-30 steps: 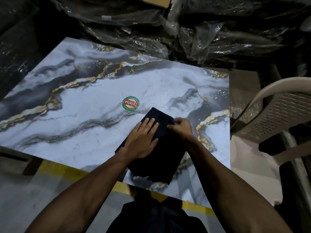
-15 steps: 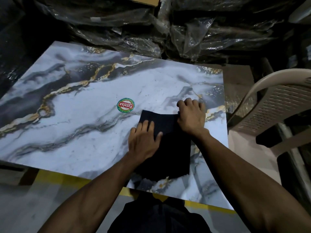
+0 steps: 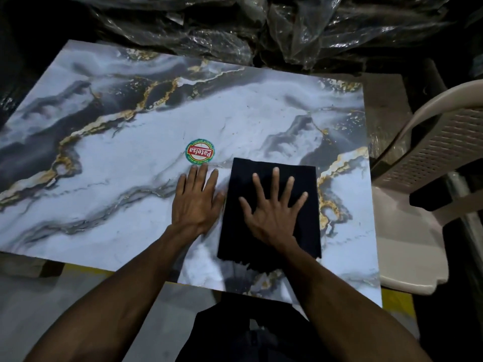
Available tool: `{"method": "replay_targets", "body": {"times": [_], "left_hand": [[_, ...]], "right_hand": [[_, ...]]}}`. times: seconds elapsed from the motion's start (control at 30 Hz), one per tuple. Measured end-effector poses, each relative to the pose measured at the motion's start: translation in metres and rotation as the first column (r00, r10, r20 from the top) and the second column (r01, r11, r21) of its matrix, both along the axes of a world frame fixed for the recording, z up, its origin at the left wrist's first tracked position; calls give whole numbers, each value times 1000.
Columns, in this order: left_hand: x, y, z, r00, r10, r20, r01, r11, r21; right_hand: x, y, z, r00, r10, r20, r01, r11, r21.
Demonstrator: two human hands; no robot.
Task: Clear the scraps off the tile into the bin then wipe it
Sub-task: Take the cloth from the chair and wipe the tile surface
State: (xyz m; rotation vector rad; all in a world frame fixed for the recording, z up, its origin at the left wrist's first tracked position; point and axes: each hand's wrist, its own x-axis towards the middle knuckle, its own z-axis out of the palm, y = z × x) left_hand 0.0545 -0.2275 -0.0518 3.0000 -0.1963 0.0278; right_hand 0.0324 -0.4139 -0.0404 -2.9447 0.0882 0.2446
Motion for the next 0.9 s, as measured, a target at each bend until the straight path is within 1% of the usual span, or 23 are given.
{"method": "replay_targets", "body": {"times": [0.1,0.17,0.23,0.3,0.37,0.43,0.5,0.57,0.63,0.7,0.77,0.83,0.9], "left_hand": [[-1,-1,-1,999,21,28,-19,999,-40],[0,0,-4,999,35,17,-34,998,-45],[2,1,-7,999,43,10,-42,998,-38],[2,2,-9,999,50,7,-50,998,-33],[2,1,-9,998,55,5,-55,998,-30],[1,0,-8,998,64,10,-64,998,-22],[1,-1,-6,998,66,-4,-66,998,-17],[0,-2,-3,998,60,-16,-61,998,-13],[-1,-2,-2,998,64,-21,-64,998,-16],[-1,-2,-1,997,73,-22,-73,997,-24],[-1,-2,-1,997,74,-25,-74,997,-16],[-2,-1,-2,998,65,-26,-65,998,-9],[-2,-1,-3,998,63,-20,-63,998,-3]], "right_hand": [[32,-30,-1,994,-94,-56,91,995,-50],[58,-51,0,983,-150,-101,144,988,-62],[78,-62,2,977,-173,-125,168,984,-52],[80,-58,3,982,-156,-109,153,988,-36],[57,-40,-1,993,-101,-53,99,994,-36],[13,-21,-7,999,-42,28,43,998,-45],[-34,-19,-12,999,-14,47,16,998,-57],[-64,-40,-13,998,-61,12,62,995,-73],[-70,-72,-9,986,-168,-8,167,981,-102],[-55,-100,-4,959,-283,-13,280,952,-125],[-26,-119,-1,927,-372,-47,366,925,-102],[7,-123,-1,915,-400,-52,396,915,-72],[35,-111,-3,931,-361,-54,359,932,-47]]}}
